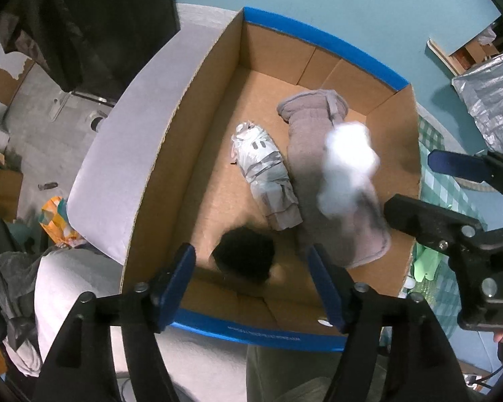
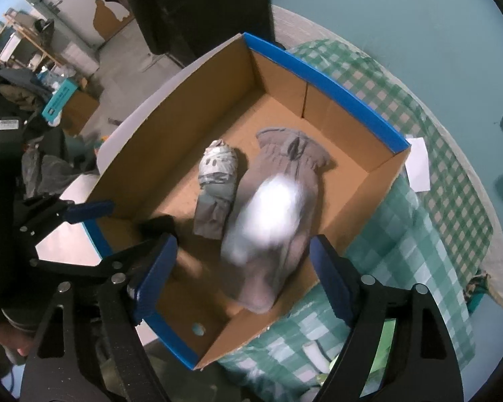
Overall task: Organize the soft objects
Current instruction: 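Open the right tool to drop the white bag while the left tool releases the black sock into the box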
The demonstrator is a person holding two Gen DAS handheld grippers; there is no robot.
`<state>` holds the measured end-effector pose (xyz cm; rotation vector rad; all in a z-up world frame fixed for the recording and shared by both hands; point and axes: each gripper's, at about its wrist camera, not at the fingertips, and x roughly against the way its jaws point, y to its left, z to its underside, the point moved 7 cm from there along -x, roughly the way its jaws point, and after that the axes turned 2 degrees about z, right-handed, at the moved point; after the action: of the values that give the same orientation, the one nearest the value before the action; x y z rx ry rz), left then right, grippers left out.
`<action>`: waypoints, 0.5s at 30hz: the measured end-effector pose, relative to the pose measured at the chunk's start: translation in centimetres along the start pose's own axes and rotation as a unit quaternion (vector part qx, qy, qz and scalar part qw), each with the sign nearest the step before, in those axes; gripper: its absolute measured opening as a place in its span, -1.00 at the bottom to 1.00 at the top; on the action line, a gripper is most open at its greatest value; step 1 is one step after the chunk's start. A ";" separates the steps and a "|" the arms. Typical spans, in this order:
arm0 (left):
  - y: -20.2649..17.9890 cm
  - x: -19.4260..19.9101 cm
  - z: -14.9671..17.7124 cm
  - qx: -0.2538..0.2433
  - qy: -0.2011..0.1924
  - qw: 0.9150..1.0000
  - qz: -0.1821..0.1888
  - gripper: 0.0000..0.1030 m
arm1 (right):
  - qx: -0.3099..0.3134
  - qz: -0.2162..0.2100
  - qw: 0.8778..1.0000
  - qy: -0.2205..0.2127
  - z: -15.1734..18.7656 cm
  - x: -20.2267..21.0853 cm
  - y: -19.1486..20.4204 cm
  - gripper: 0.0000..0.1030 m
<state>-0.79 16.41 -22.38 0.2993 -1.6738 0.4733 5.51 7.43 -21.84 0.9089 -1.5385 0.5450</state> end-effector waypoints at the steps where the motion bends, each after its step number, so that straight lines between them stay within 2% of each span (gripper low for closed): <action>1: -0.1 0.2 0.0 0.000 -0.003 1.000 0.000 0.41 | -0.002 -0.001 1.000 0.000 0.0 0.1 -0.1 0.59; 15: -2.5 2.8 0.4 -0.016 -0.030 0.999 0.004 0.46 | -0.024 0.003 0.999 -0.025 2.0 3.1 -2.0 0.59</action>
<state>-0.43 14.26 -19.32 0.2860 -1.7396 0.4478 5.93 3.99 -19.50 0.8888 -1.5934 0.4906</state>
